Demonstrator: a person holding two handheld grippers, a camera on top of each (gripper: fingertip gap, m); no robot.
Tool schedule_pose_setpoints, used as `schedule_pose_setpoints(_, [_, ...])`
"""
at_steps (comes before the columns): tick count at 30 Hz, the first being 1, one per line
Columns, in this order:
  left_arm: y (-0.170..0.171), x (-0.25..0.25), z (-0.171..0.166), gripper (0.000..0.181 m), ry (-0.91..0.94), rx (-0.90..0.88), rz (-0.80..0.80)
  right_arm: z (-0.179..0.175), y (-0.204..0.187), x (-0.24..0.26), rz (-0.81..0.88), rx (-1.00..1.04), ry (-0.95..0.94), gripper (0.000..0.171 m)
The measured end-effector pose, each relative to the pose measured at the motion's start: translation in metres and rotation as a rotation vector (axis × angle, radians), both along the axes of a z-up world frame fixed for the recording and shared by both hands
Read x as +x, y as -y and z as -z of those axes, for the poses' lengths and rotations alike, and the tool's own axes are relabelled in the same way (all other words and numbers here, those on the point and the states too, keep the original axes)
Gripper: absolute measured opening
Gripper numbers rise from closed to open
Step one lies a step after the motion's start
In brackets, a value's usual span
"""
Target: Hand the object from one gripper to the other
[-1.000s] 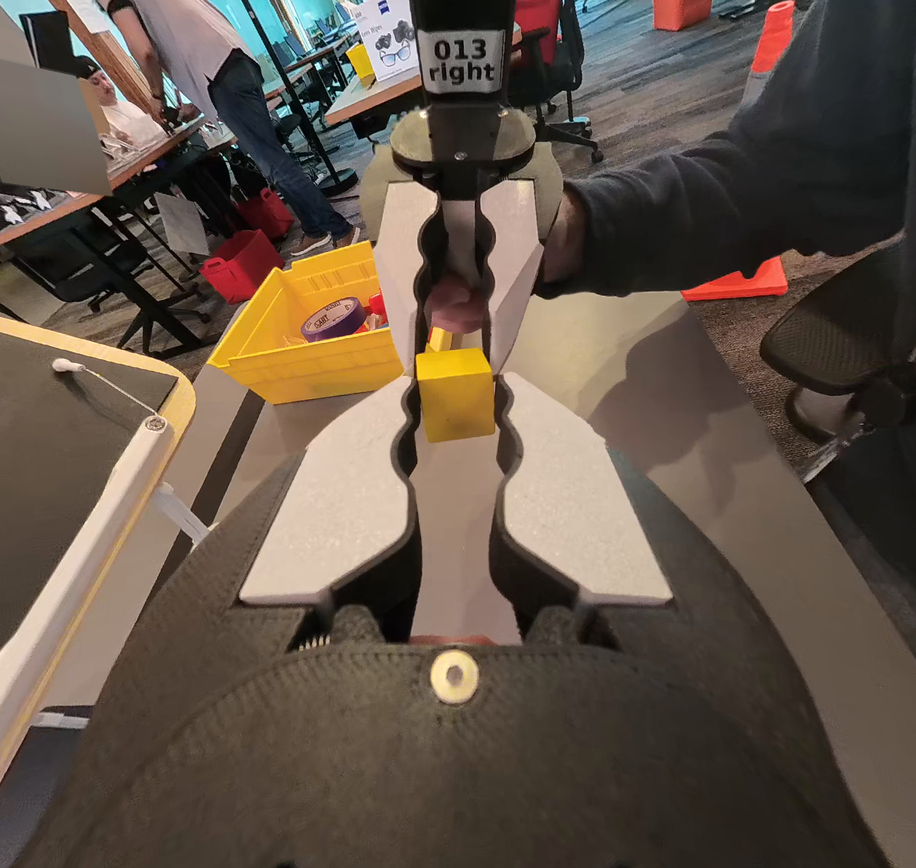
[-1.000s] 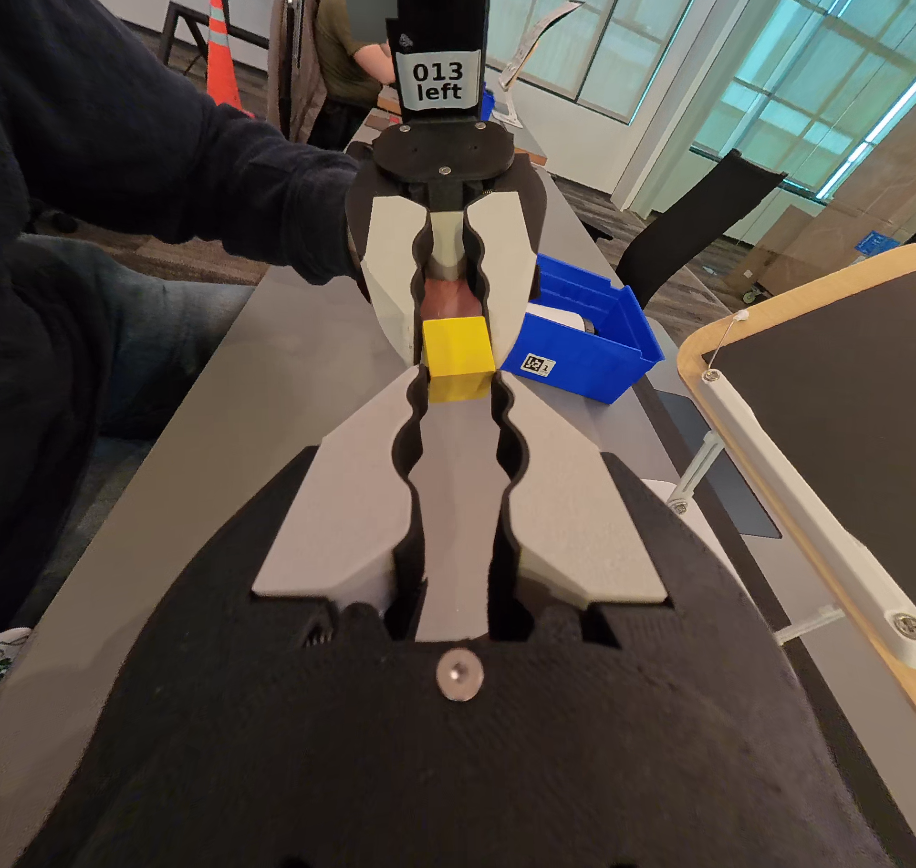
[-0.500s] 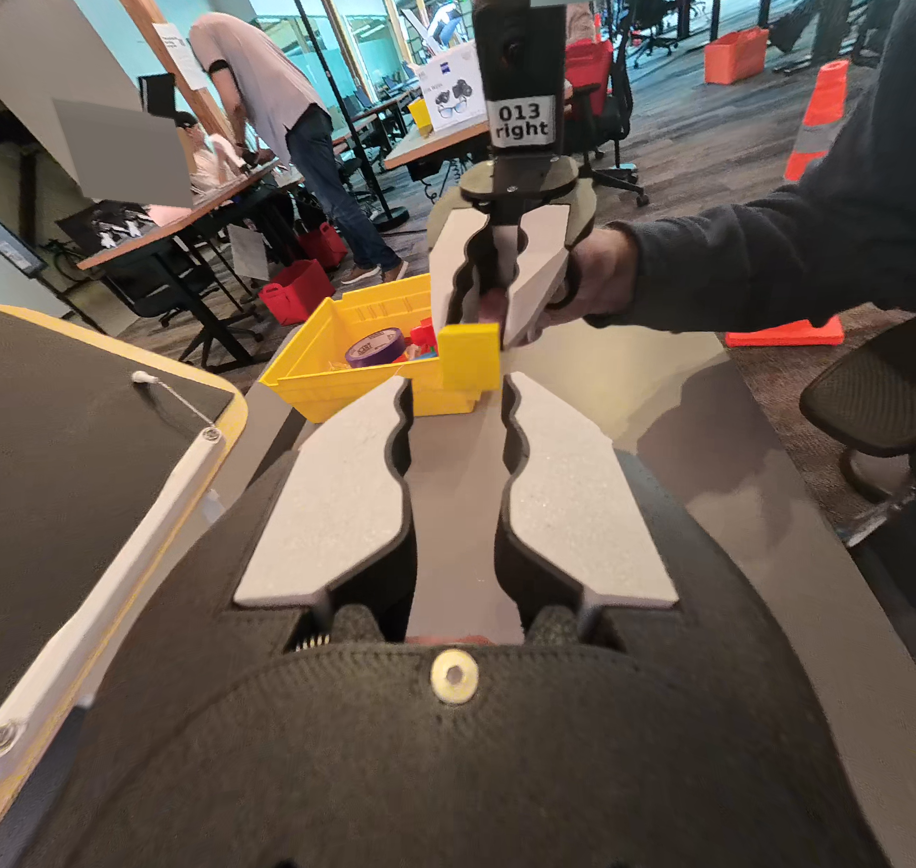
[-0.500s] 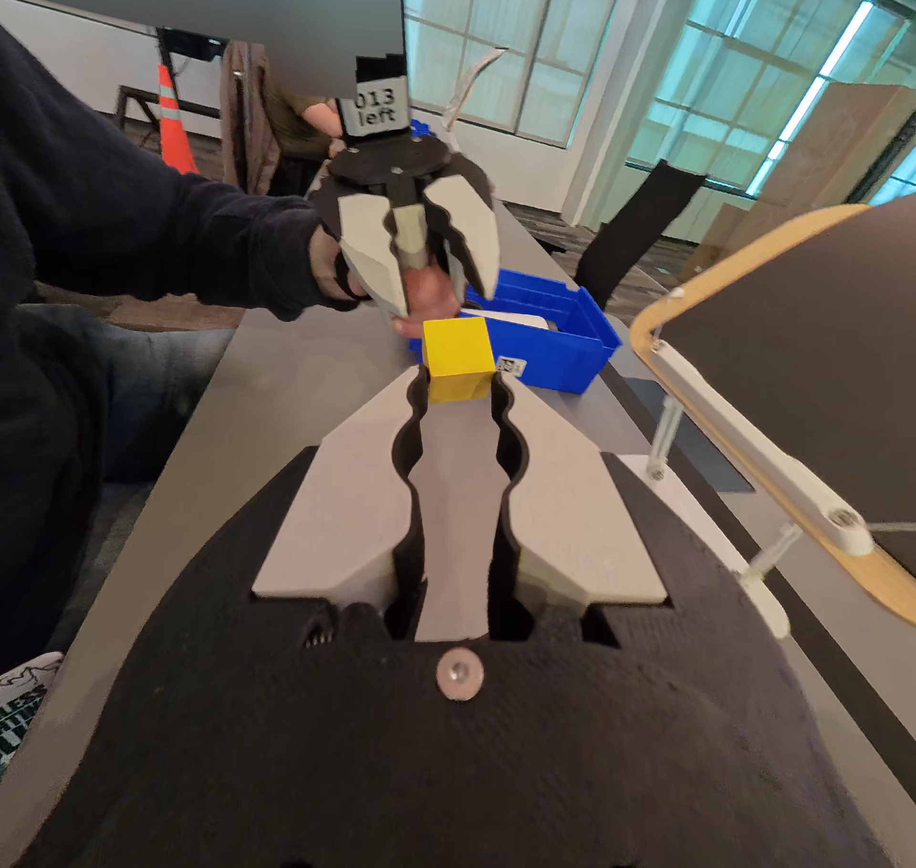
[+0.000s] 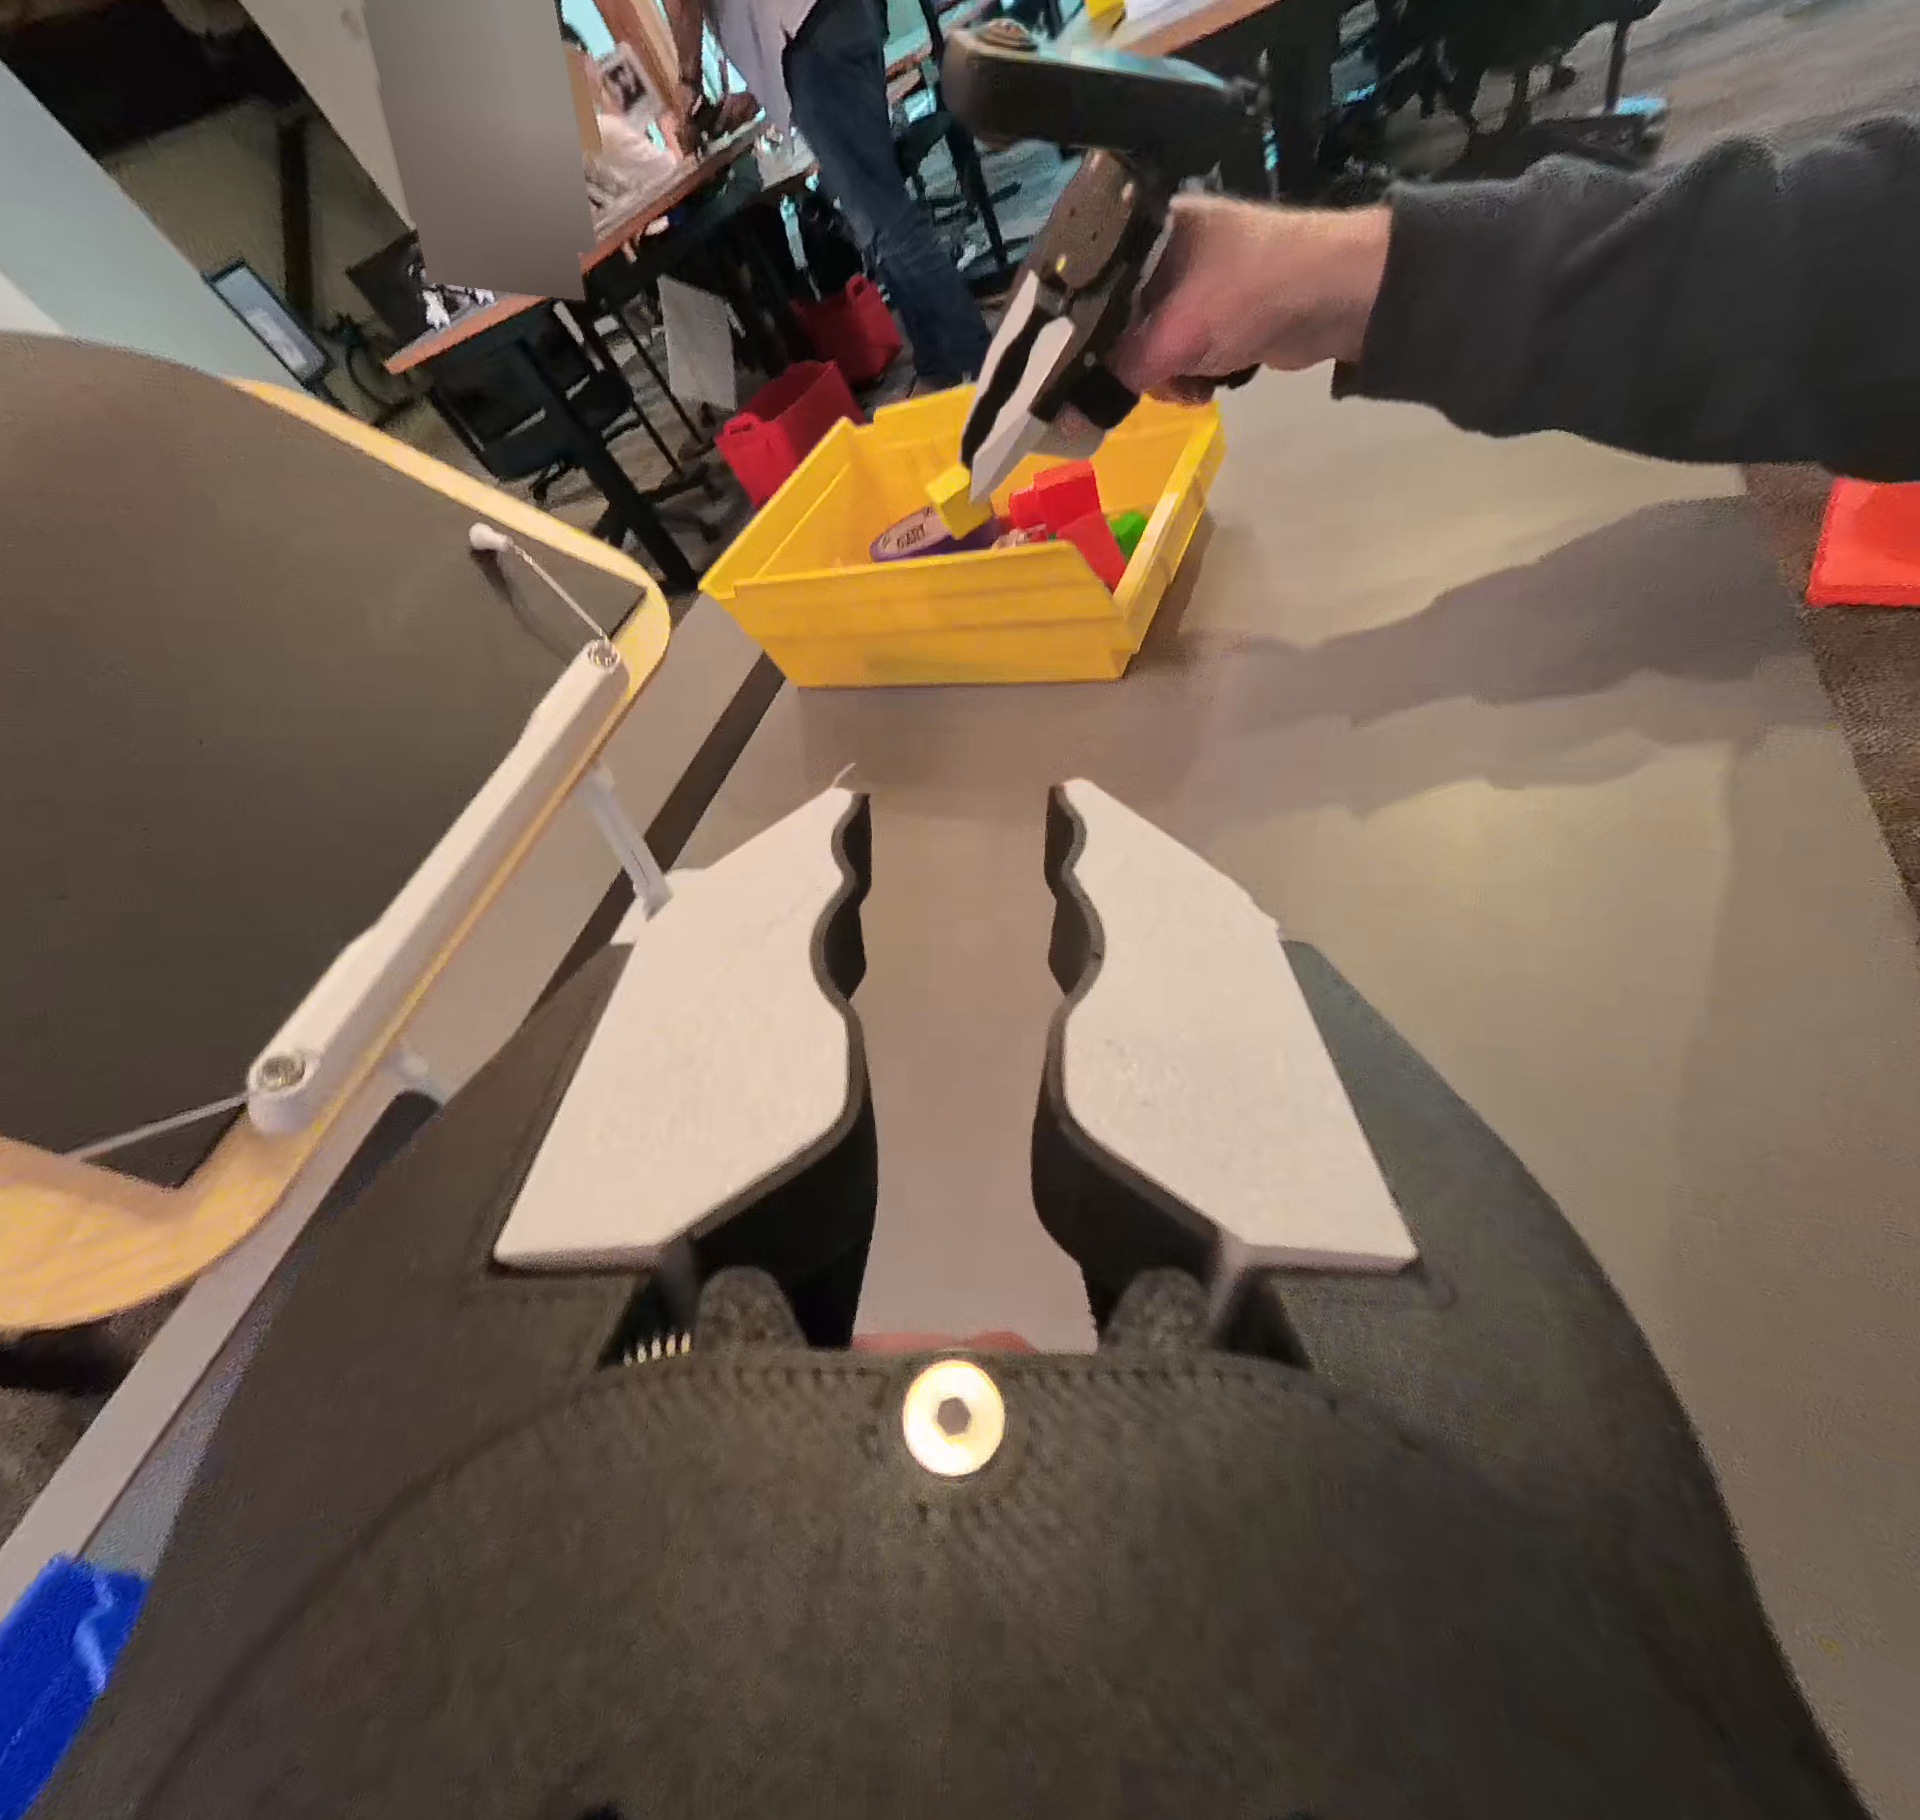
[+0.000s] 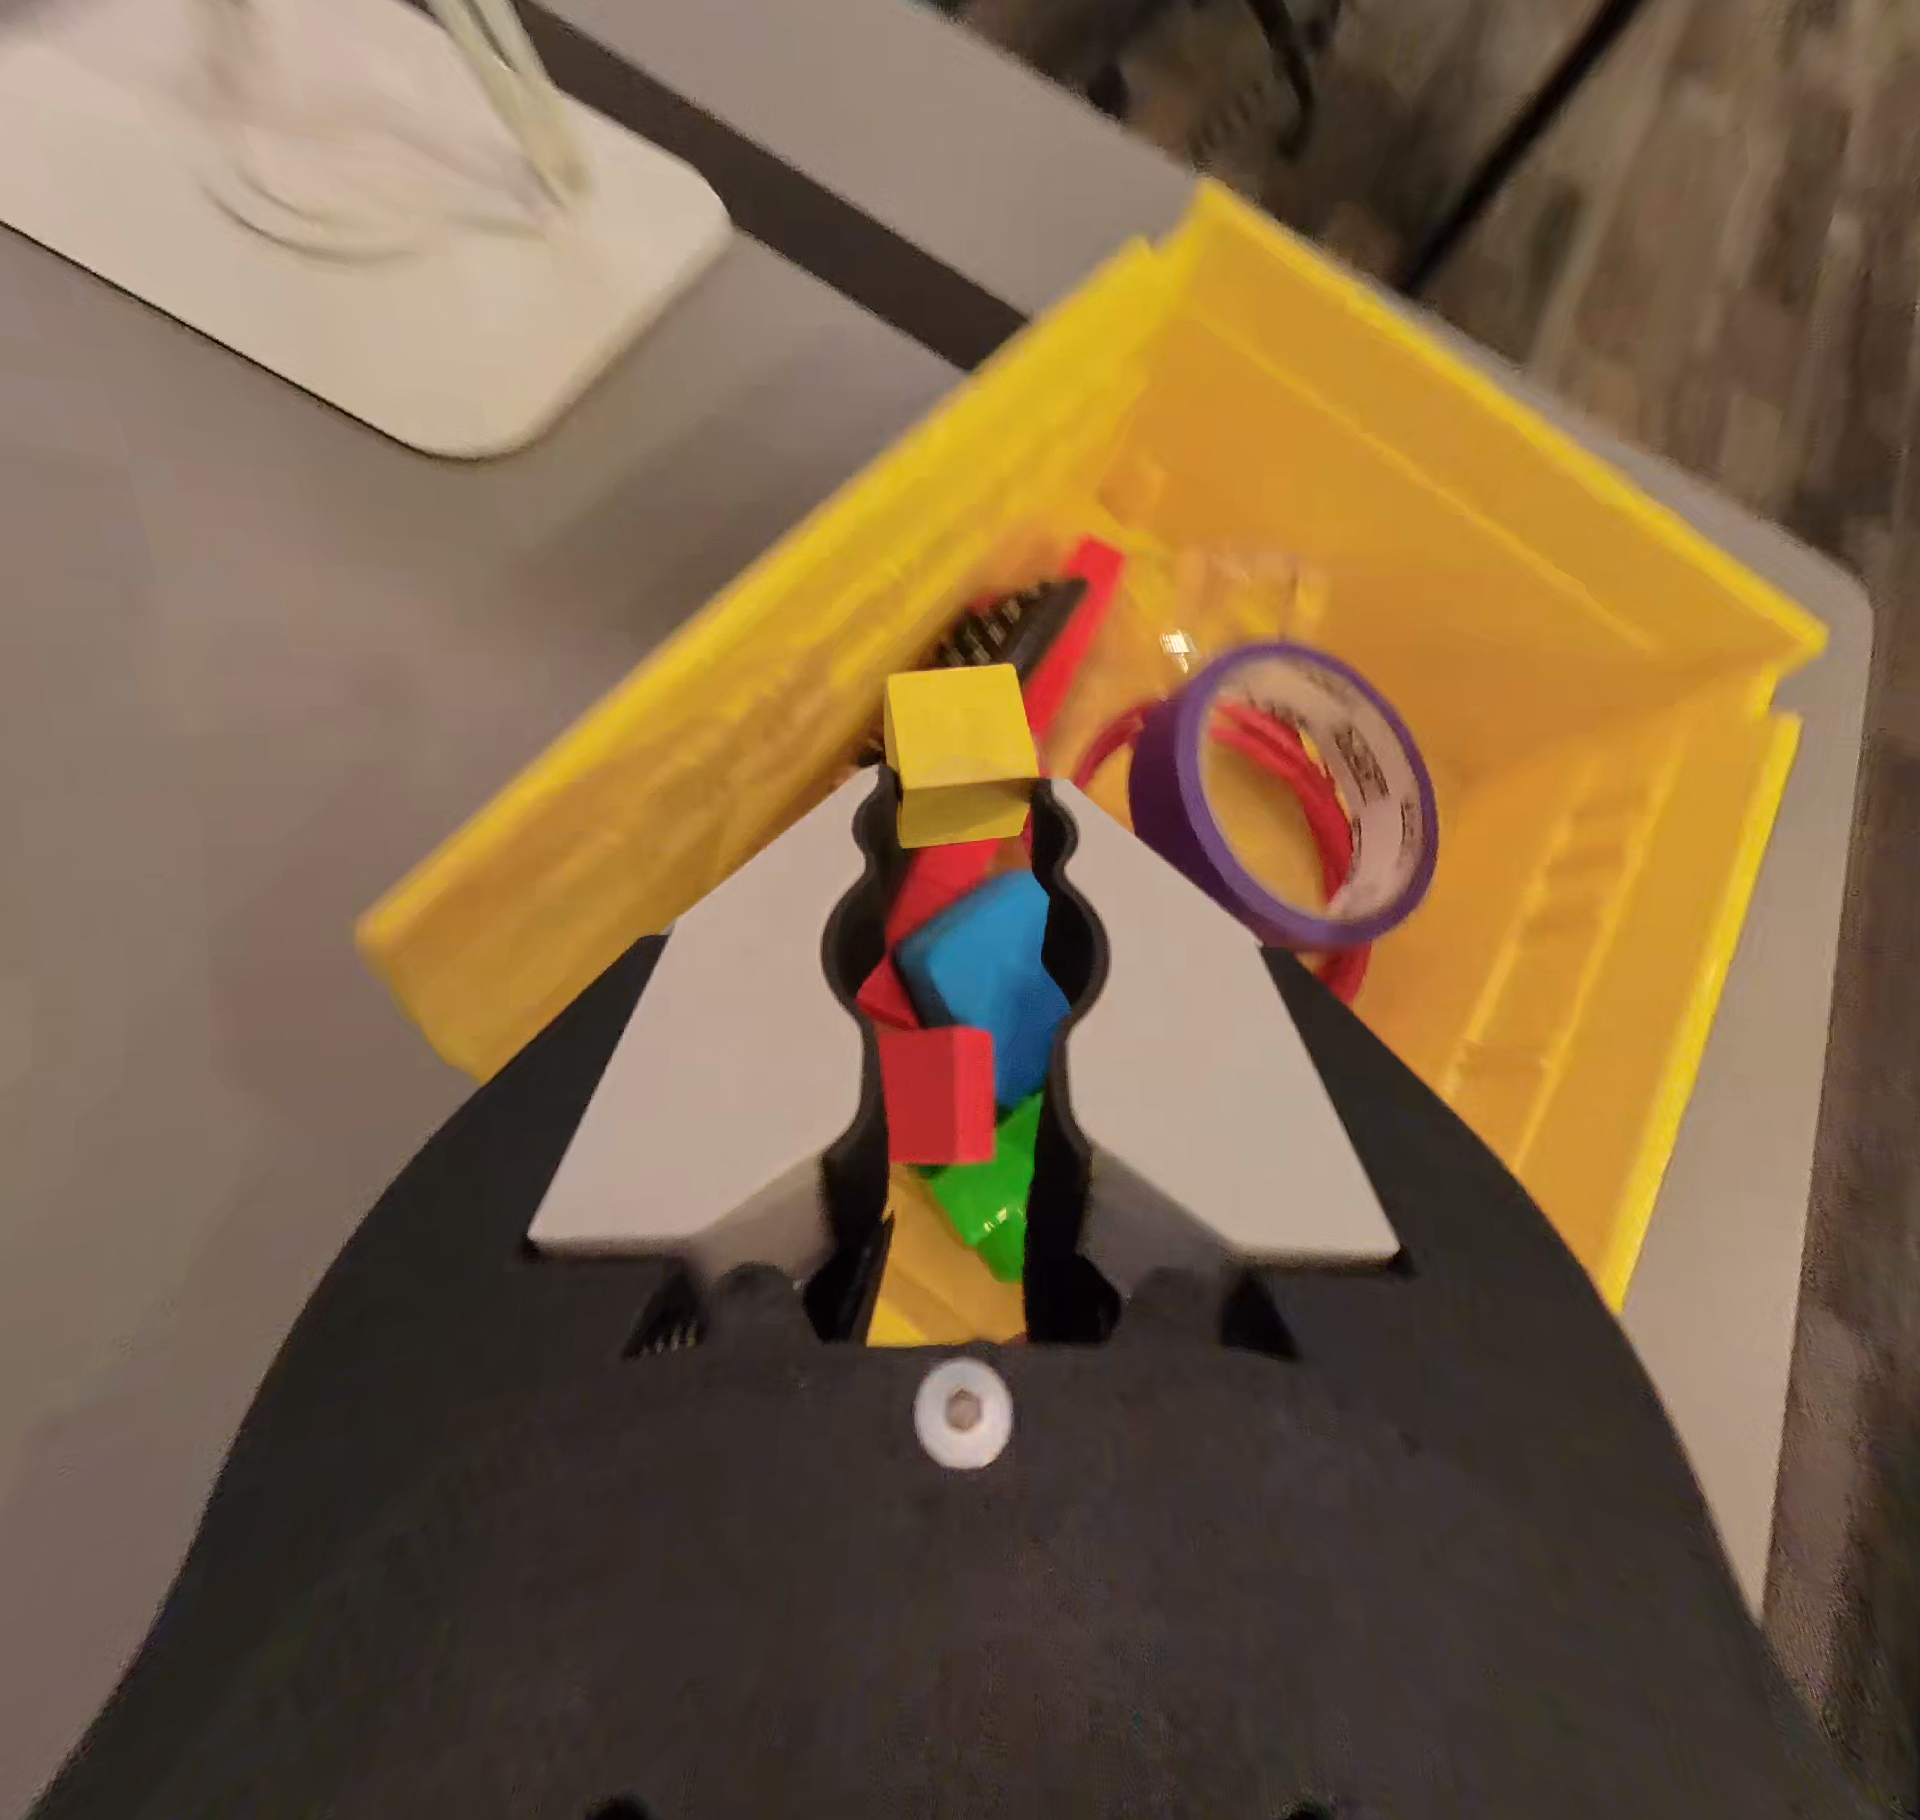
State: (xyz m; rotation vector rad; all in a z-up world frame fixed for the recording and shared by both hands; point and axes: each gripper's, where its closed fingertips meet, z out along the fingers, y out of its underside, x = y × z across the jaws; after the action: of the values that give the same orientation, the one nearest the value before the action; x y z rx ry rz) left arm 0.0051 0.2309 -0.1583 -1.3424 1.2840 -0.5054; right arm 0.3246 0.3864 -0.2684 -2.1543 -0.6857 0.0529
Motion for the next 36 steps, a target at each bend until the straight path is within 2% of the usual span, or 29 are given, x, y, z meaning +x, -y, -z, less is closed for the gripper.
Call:
schedule_pose_setpoints(5, [0.002,-0.016,0.024,0.032,-0.080,-0.006,-0.078,0.034,-0.014,0.032,0.117,-0.101,0.096,0.024])
schedule_pose_setpoints(7, [0.003,-0.024,0.029,0.032,-0.098,-0.012,-0.106,0.043,-0.016,0.036,0.133,-0.132,0.114,0.045])
schedule_pose_setpoints(8, [0.003,-0.029,0.031,0.032,-0.107,-0.010,-0.124,0.045,-0.016,0.037,0.137,-0.144,0.124,0.049])
schedule_pose_setpoints(15, [-0.005,-0.077,0.030,0.032,-0.145,0.001,-0.282,0.029,-0.016,0.032,0.133,-0.061,0.121,0.033])
schedule_pose_setpoints(16, [-0.008,-0.086,0.029,0.032,-0.146,0.006,-0.312,0.023,-0.016,0.029,0.127,-0.032,0.107,0.023])
schedule_pose_setpoints(19, [-0.018,-0.120,0.022,0.032,-0.157,0.017,-0.424,-0.003,-0.014,0.024,0.130,0.090,0.133,0.017])
schedule_pose_setpoints(27, [-0.064,-0.225,0.022,0.041,-0.218,-0.031,-0.718,-0.068,0.003,-0.035,0.030,0.329,0.096,0.015])
schedule_pose_setpoints(32, [-0.098,-0.267,0.046,0.059,-0.277,-0.149,-0.818,-0.076,0.014,-0.103,-0.114,0.373,0.035,0.016])
schedule_pose_setpoints(36, [-0.123,-0.281,0.069,0.063,-0.308,-0.241,-0.840,-0.074,0.022,-0.163,-0.245,0.386,-0.023,0.015])
